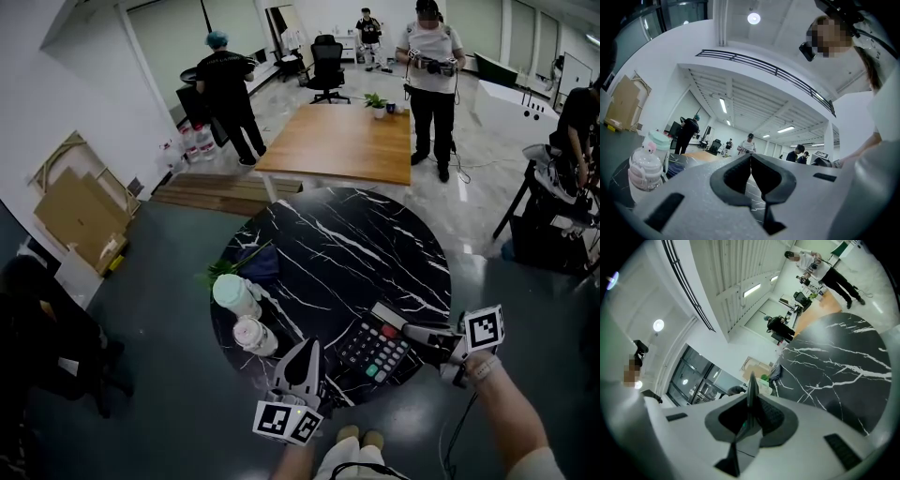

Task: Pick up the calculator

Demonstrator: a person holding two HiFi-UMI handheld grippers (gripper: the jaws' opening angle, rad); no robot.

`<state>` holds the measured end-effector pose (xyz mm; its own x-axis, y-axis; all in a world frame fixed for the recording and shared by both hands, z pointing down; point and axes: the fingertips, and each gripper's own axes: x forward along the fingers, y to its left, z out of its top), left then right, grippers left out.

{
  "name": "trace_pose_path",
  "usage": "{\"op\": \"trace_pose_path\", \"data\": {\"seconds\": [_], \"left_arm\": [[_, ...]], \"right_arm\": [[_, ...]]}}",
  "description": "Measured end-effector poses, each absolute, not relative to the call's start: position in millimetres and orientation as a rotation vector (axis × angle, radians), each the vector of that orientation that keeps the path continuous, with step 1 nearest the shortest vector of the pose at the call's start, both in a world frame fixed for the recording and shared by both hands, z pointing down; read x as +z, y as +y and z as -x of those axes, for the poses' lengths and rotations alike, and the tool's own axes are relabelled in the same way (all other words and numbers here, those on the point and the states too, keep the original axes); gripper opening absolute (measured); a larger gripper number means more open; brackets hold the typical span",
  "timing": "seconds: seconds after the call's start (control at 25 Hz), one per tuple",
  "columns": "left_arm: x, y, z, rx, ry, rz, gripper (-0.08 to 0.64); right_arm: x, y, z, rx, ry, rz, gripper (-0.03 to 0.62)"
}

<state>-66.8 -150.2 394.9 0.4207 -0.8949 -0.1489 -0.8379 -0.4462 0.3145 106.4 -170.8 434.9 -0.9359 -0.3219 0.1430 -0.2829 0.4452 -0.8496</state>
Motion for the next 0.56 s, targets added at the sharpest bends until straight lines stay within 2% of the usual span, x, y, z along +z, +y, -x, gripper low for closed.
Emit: {"op": "trace_pose_path", "data": {"seconds": [0.56], "left_arm": [[405,-142,63,-0.401,-1.515,-2.501,0.008]], "right_arm": [[441,-184,-110,-1.51,2.557,0.676,0.054]]}}
